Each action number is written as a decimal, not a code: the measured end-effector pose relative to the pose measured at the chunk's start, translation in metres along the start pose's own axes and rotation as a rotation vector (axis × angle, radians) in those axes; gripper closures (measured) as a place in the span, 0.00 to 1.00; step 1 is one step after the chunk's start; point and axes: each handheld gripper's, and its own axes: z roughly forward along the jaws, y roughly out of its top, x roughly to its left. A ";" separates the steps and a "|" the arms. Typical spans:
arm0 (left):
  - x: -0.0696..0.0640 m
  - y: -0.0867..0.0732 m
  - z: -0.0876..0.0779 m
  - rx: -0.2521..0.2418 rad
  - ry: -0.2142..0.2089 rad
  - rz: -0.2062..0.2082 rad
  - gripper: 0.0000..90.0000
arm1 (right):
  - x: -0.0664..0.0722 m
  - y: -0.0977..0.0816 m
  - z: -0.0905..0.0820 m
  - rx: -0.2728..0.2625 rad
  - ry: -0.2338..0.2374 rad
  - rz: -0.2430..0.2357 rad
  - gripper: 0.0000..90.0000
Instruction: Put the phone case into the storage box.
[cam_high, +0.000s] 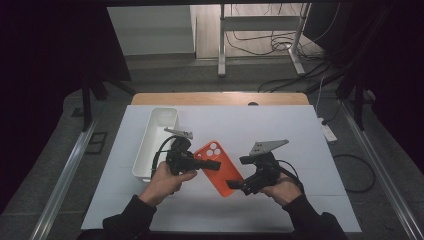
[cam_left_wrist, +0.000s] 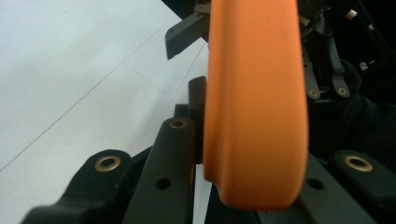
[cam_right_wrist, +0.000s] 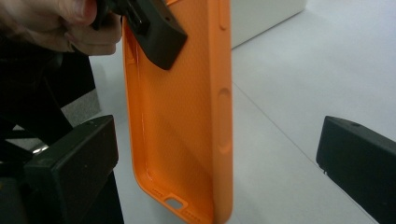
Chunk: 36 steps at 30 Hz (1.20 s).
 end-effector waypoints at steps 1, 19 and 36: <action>0.000 0.000 0.000 0.001 -0.003 0.006 0.93 | 0.000 0.000 0.001 0.003 0.003 -0.002 0.00; -0.007 0.002 0.003 -0.002 -0.022 0.050 0.93 | 0.007 0.002 0.013 0.095 0.058 0.022 0.26; -0.008 0.003 0.002 -0.009 -0.062 0.061 0.84 | 0.000 0.002 0.007 0.092 0.251 0.049 0.94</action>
